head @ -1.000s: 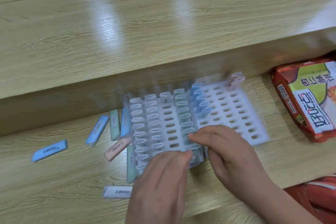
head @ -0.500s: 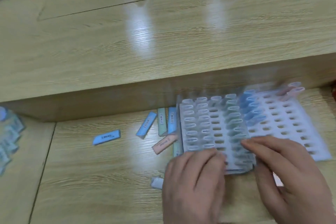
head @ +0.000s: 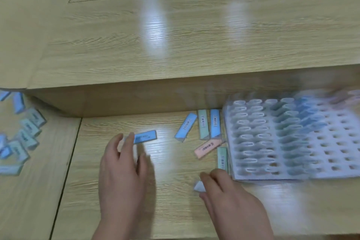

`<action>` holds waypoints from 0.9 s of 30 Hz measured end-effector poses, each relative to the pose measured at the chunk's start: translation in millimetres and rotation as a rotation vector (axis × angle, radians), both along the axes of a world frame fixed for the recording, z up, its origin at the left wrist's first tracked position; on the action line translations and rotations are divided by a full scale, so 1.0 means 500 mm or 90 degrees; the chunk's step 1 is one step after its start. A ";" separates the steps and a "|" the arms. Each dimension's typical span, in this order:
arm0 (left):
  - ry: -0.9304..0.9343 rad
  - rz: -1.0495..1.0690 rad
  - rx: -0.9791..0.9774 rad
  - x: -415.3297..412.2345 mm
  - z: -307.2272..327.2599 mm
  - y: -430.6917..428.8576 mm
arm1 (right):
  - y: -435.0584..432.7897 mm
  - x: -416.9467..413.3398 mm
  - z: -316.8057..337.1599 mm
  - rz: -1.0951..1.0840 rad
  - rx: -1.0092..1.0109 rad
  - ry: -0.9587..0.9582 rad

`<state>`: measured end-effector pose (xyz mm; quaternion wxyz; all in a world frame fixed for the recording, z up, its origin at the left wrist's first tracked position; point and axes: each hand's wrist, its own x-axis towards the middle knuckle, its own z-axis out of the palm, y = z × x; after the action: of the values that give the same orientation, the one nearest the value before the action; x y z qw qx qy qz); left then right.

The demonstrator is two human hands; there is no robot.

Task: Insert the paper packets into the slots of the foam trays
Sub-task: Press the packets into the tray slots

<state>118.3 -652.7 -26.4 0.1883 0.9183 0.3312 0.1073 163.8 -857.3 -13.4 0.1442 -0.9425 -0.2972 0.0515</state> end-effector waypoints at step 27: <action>-0.206 -0.358 -0.193 0.206 0.186 -0.331 | -0.398 0.157 0.124 -0.373 0.459 0.033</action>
<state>221.3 -818.0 66.6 0.3945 0.9063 0.0439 0.1452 242.5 -1056.4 48.4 0.4783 -0.8749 -0.0135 -0.0748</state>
